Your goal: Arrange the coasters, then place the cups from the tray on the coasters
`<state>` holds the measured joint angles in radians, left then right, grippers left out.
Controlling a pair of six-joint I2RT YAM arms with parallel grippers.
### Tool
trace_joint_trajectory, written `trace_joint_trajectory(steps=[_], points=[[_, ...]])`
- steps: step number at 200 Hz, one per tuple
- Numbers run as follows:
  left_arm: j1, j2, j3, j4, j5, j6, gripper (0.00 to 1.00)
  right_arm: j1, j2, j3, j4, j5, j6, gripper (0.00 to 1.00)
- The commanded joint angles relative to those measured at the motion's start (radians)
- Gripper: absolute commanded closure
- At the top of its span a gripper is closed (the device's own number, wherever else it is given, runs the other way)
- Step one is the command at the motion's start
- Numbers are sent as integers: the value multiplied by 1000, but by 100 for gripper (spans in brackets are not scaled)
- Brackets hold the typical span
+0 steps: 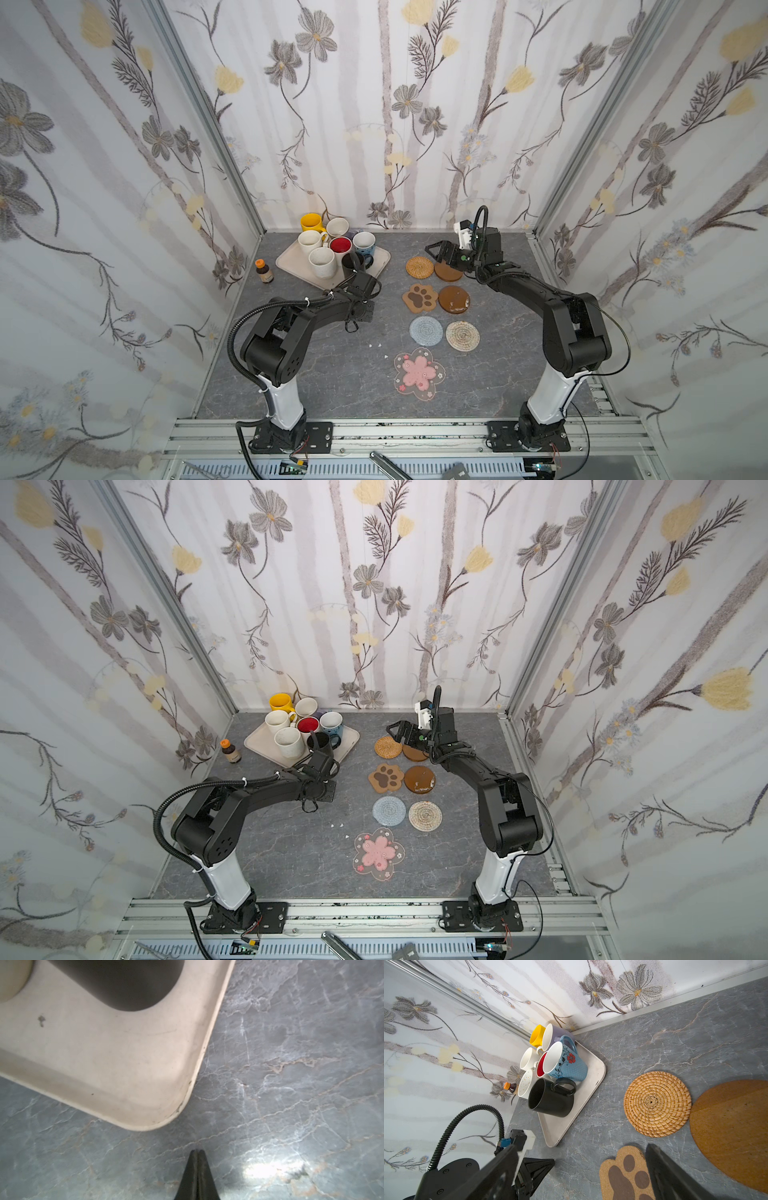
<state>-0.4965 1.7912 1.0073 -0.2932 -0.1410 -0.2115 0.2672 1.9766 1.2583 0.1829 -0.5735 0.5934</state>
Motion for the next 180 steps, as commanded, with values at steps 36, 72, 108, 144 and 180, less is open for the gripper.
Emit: trace_joint_trajectory(steps=[36,72,108,144,180], points=[[0,-171,41,-110,-48,-51,94,61,93,126,-120,46,-117,9],[-1,-247,80,-110,-63,-100,57,112,259,402,-312,158,-172,20],[-1,-339,83,-108,-69,-146,16,141,466,735,-459,243,-166,37],[-2,-460,37,-93,-85,-198,8,189,591,870,-424,272,-54,43],[-2,-563,-24,-58,-95,-234,7,239,643,871,-380,347,63,42]])
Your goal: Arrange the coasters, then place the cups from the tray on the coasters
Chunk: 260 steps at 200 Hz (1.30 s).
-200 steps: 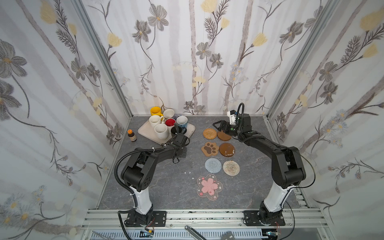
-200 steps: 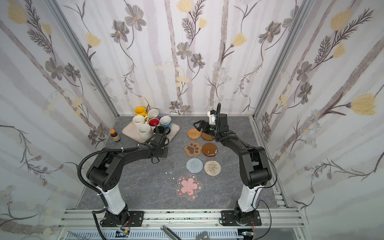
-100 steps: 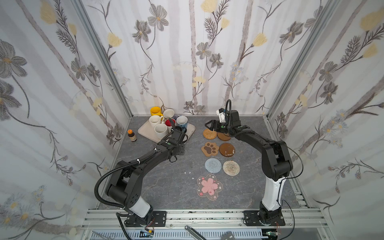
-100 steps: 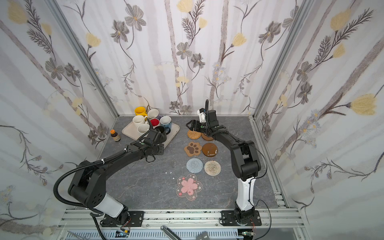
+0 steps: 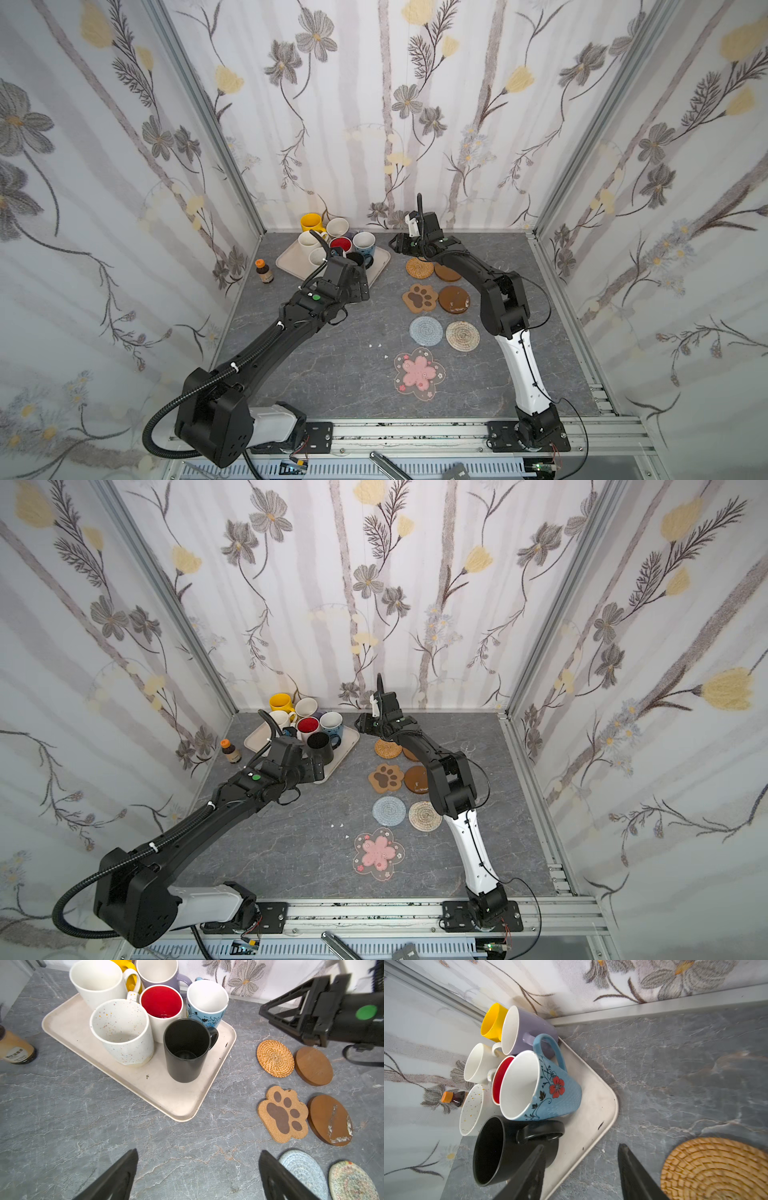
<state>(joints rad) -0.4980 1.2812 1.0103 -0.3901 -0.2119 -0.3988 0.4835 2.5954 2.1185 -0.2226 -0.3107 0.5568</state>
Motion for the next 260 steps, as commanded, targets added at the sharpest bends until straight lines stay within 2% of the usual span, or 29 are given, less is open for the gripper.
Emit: trace_joint_trajectory(steps=[1,56,159,193,228,260], points=[[-1,-56,-29,41,-24,-47,7,24,24,11,24,88,104,42],[0,-145,-85,60,23,-63,6,60,52,8,-17,209,207,41],[-1,-295,-160,71,72,-48,4,124,77,11,-26,292,296,48],[0,-332,-168,71,90,-47,4,156,77,11,-41,299,341,48],[-1,-375,-185,72,106,-47,3,186,78,-2,-40,242,429,49],[-1,-404,-207,71,127,-52,2,211,33,-139,56,203,518,53]])
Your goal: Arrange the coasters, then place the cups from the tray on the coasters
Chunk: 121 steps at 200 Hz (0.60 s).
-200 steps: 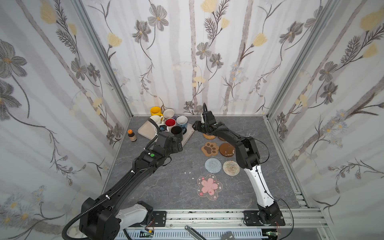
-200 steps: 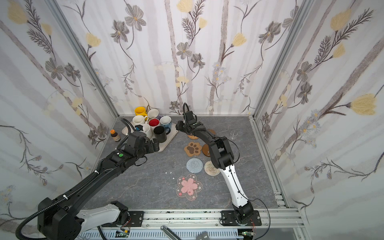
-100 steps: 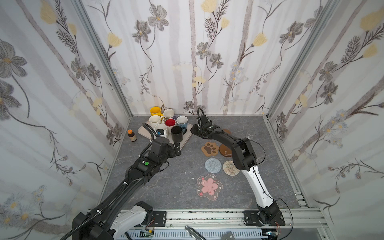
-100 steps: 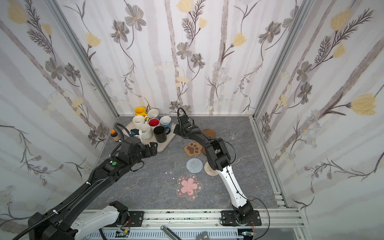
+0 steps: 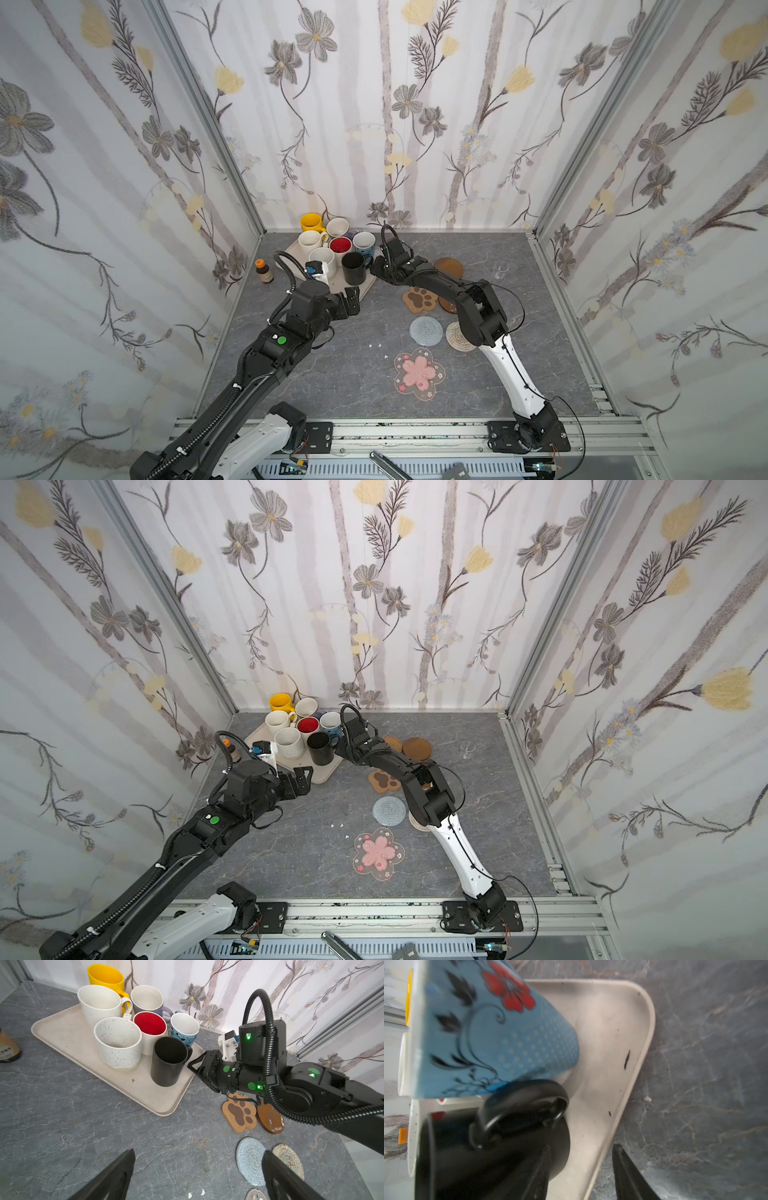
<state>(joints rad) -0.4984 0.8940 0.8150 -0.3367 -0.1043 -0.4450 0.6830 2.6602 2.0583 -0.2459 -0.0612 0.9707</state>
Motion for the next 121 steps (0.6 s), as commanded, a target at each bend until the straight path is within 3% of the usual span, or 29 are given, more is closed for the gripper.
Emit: trace_joint_trajectory(steps=[1,29,90,121], points=[[0,-18,-12,18,20,-5,2,12,-33,-84,84,-48,108,53],[1,-36,-24,19,30,-10,2,25,-75,-187,160,-78,165,58],[4,-68,-35,18,31,-3,0,58,-65,-156,99,-64,153,62],[9,-77,-36,18,31,0,0,73,-63,-156,104,-65,157,71]])
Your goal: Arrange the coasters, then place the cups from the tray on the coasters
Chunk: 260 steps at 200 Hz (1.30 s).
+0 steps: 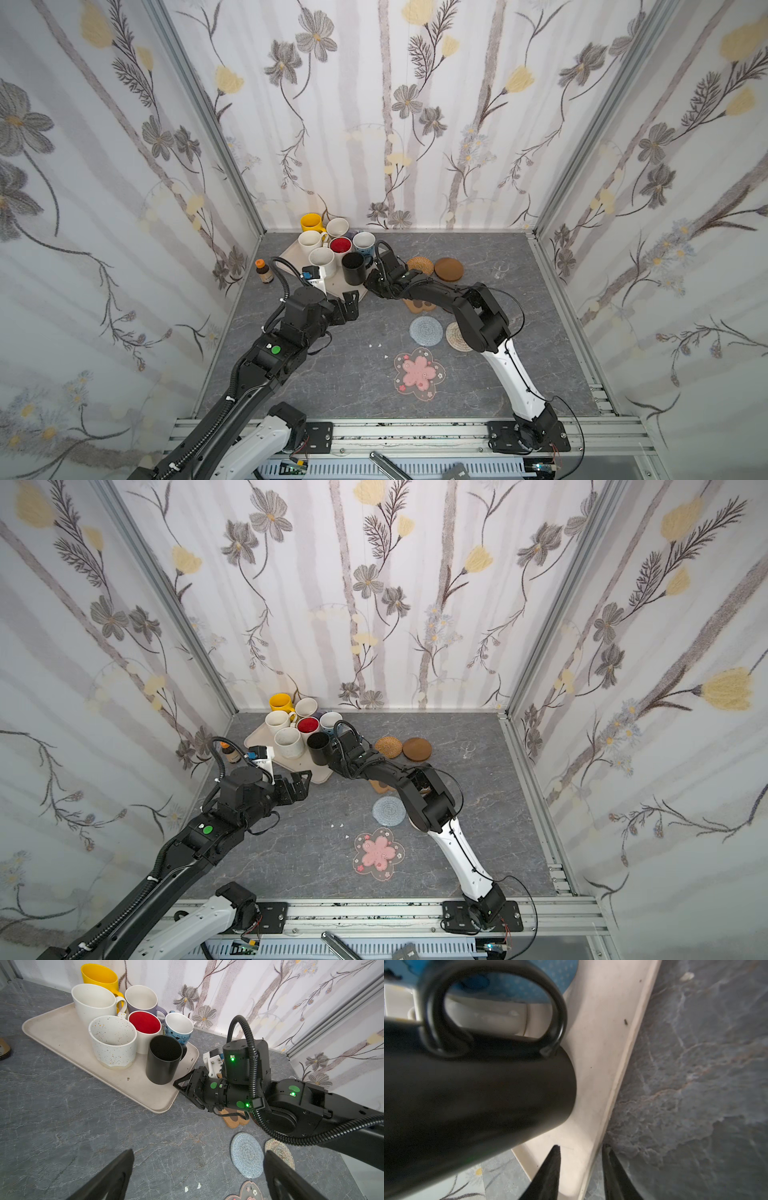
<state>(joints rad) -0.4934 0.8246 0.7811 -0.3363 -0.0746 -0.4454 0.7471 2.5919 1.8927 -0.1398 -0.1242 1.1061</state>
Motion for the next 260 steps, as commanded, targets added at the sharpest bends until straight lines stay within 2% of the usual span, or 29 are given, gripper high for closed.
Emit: trace_joint_trajectory(steps=[1,35,72,85,167,260], points=[[4,-8,-2,17,1,0,0,9,5,9,-2,-2,21,71],[8,-5,-3,17,4,2,0,13,3,10,-9,0,19,80],[12,-3,-5,17,4,5,0,14,1,10,-17,-5,8,93],[15,-3,-5,17,4,7,0,14,-2,7,-19,-9,5,100],[45,6,8,13,12,21,0,15,-66,-119,36,-26,-17,100],[116,83,13,14,19,13,0,6,-199,-359,143,-48,-51,100]])
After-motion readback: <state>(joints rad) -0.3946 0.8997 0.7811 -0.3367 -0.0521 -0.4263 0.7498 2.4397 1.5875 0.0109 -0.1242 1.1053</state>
